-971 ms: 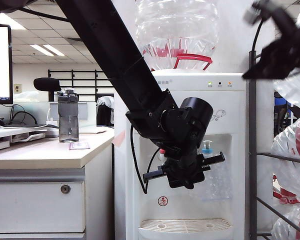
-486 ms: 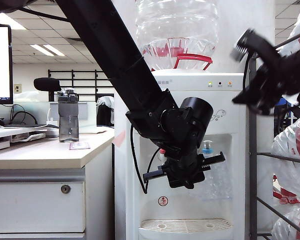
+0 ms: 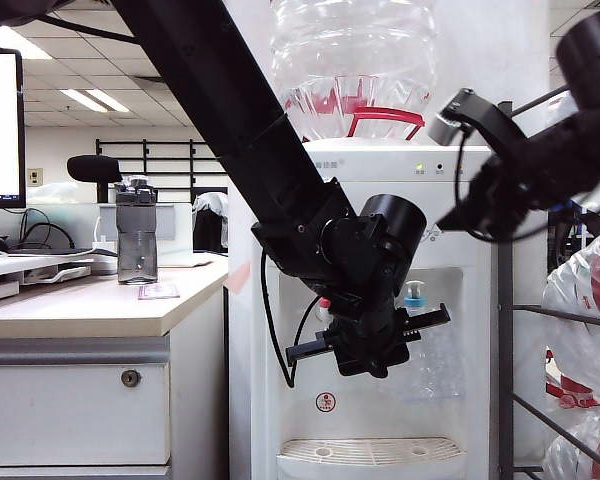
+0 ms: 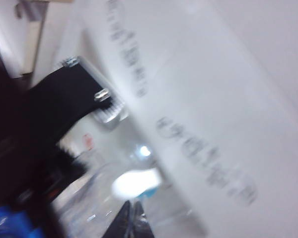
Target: Pick up the plastic mug from the left desk, go to the cold water outlet of the water dispenser, press the vertical switch to get some water, then put the mug back on the desk.
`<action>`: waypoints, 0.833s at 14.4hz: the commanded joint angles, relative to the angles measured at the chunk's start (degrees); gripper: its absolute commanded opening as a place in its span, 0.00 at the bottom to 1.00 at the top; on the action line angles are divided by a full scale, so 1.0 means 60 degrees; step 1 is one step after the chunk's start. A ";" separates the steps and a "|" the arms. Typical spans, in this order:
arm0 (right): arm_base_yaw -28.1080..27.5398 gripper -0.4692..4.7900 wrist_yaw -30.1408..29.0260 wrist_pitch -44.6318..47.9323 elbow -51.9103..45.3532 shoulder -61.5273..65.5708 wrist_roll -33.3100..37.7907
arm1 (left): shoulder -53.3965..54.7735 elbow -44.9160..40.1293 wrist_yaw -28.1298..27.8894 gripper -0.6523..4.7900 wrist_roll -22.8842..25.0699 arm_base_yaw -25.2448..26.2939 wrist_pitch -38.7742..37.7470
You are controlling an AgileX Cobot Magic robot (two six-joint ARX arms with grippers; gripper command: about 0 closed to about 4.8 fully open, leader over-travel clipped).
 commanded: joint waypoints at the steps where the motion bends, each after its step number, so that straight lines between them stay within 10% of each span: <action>1: 0.0029 0.08 -0.0200 -0.1002 0.0750 0.0288 0.0062 | -0.0055 0.0047 -0.0066 0.11 -0.0066 -0.0022 0.0208; 12: 0.0062 0.08 -0.0379 -0.2215 0.2014 0.1282 -0.0255 | -0.0055 0.0051 -0.0066 0.11 -0.0098 -0.0022 0.0237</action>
